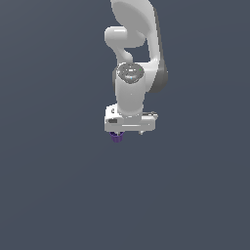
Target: Pick up the object and move it to a goal position.
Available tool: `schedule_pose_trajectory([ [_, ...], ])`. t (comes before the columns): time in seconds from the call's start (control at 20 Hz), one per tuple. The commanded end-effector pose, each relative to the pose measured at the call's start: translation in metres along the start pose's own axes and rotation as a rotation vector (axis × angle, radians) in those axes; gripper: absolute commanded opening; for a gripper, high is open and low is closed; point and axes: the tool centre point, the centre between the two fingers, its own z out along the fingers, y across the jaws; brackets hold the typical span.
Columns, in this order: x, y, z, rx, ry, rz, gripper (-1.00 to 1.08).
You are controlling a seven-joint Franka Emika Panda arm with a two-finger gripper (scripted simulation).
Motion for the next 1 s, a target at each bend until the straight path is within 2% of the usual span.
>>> schedule_pose_trajectory([
  [0.0,0.000,0.000,0.000,0.000,0.000,0.000,0.28],
  [0.6,0.001,0.007,-0.005,0.007,0.004,-0.002,0.28],
  [0.95,-0.004,0.010,-0.001,0.005,0.005,-0.059,0.28],
])
